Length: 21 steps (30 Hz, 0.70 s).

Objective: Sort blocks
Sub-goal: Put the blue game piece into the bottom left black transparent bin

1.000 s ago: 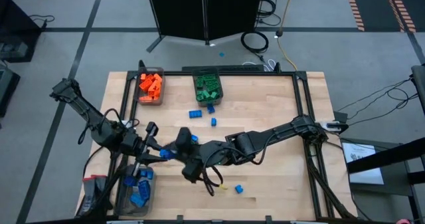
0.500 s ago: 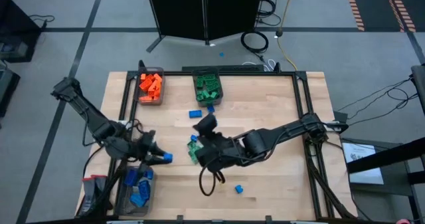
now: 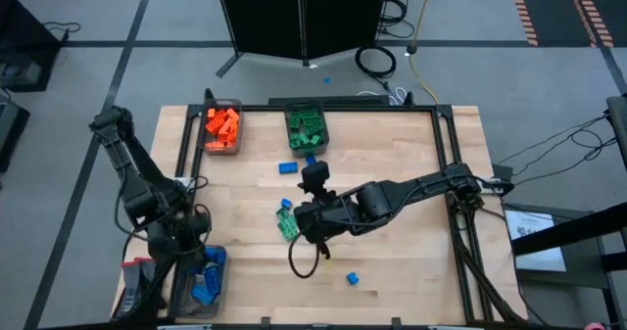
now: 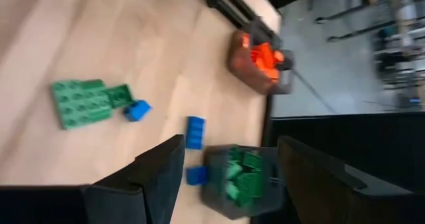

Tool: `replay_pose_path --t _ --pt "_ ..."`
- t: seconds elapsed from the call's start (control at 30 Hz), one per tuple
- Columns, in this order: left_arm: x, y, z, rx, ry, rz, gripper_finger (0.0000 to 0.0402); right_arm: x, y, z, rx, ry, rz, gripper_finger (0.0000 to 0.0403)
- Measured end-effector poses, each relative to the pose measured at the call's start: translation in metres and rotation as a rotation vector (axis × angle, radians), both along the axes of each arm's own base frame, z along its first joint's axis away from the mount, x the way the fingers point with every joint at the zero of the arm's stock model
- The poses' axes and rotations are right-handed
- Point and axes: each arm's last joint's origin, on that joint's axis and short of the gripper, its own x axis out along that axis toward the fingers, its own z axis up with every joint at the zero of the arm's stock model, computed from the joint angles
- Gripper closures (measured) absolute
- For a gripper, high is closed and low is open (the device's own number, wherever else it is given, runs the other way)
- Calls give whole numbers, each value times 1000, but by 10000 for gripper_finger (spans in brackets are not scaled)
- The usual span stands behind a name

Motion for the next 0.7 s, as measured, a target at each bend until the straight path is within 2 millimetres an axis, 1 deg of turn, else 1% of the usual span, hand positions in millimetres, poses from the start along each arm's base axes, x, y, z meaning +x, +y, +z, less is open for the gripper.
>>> replay_pose_path --t 0.1,0.23,0.3,0.4,0.5,0.6,0.7 --pt "-6 -1 -4 12 81 -41 322 4 -11 -4 74 23 2 167" --pt "-10 -10 -6 -23 146 -124 313 10 -30 -18 145 87 -1 167" --pt "-10 -16 -7 -46 150 -149 298 13 -39 -26 175 110 -5 167" --pt "-7 -25 -7 -82 109 -196 268 17 -54 -38 214 151 -17 167" --pt "-4 -33 -9 -74 50 -244 239 23 -68 -49 263 159 -24 167" --pt "-1 -38 -12 -65 31 -268 216 28 -84 -59 303 163 -26 167" --pt "0 -41 -14 -57 39 -265 200 33 -100 -69 283 152 -19 167"
